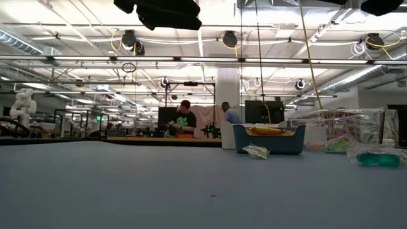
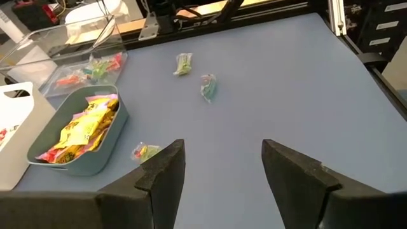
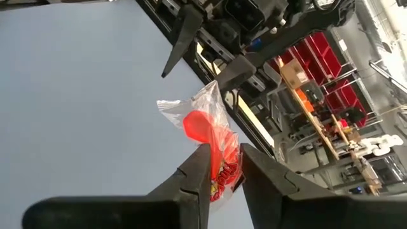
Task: Sort candy
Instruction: Put the bottom left red candy into the transparent bin
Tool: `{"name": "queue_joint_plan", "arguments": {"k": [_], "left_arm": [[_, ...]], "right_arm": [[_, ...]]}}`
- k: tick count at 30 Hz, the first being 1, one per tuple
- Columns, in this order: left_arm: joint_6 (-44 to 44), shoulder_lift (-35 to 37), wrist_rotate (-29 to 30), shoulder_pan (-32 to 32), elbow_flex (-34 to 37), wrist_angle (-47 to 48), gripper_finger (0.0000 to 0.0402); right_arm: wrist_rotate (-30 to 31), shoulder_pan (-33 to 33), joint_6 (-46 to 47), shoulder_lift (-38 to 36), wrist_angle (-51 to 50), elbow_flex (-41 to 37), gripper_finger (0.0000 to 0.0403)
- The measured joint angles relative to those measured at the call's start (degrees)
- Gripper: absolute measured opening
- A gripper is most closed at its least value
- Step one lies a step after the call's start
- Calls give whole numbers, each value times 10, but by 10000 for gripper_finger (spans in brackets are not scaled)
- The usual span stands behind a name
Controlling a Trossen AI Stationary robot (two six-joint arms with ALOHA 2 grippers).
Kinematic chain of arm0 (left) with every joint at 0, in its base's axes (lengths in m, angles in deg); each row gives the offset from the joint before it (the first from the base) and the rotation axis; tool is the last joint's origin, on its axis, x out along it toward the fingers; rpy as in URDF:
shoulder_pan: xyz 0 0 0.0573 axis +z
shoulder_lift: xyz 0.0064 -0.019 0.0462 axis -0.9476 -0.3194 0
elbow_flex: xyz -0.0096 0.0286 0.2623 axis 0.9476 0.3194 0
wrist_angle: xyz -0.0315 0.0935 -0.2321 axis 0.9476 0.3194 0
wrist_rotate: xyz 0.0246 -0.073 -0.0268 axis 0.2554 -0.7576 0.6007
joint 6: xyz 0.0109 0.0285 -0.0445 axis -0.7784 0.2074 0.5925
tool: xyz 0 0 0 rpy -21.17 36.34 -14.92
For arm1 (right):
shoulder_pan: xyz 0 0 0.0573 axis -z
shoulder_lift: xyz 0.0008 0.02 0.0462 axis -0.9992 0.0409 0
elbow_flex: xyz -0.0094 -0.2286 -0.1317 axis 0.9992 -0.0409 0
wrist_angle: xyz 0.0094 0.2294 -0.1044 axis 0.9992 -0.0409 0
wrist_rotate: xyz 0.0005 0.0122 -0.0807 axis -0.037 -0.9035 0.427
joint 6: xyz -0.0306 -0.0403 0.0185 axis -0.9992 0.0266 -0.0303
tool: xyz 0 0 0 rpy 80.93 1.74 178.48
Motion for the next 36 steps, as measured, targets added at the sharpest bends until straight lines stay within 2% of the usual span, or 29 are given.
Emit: {"name": "queue_joint_plan", "arguments": {"k": [13,18,25,34,36], "left_arm": [[0,0,-3,0,0,-4,215],[1,0,-3,0,0,-4,215],[2,0,-3,0,0,-4,215],[15,0,-2,0,0,-4,215],[15,0,-2,0,0,-4,215]], "right_arm": [[-1,0,7,0,14,0,73],[-1,0,68,0,14,0,73],[-1,0,223,0,19,0,73],[-1,0,530,0,24,0,73],[-1,0,568,0,23,0,73]]}}
